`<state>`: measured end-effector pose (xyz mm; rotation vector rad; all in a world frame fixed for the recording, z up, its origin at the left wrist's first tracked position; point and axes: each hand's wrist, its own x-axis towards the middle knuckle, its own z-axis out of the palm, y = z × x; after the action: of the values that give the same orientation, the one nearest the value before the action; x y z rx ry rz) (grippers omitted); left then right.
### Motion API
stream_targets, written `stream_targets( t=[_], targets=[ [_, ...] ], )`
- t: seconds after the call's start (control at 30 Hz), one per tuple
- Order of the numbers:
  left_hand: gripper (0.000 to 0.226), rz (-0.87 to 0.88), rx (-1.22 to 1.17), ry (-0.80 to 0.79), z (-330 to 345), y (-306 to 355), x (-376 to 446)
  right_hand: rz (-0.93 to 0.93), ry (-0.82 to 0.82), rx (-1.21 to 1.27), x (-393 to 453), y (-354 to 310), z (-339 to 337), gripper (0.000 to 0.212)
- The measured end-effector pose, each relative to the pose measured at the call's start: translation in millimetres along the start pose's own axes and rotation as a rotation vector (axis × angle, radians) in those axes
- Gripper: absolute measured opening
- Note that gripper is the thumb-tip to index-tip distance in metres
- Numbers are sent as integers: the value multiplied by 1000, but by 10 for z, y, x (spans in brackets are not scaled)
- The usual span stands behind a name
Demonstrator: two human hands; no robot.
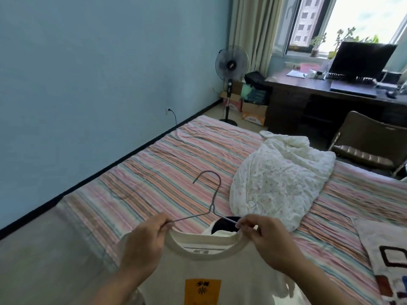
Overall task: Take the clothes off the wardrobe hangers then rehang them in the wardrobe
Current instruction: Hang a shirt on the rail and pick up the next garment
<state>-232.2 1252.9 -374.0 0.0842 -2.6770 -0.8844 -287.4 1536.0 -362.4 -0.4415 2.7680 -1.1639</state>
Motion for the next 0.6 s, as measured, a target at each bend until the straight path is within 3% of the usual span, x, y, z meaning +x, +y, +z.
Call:
stream_targets(
  t=[0.23,0.3,0.6],
  targets=[
    [17,3,24,172,-1405,321,-218,-244,100,-69,-169,-1341,-282,20],
    [13,0,28,189,-1777,431,-289,-291,97,-92,-225,-1703,-377,10],
    [10,28,43,361,-3037,973,-718,-557,9,-75,-397,-2887,-714,10]
  ],
)
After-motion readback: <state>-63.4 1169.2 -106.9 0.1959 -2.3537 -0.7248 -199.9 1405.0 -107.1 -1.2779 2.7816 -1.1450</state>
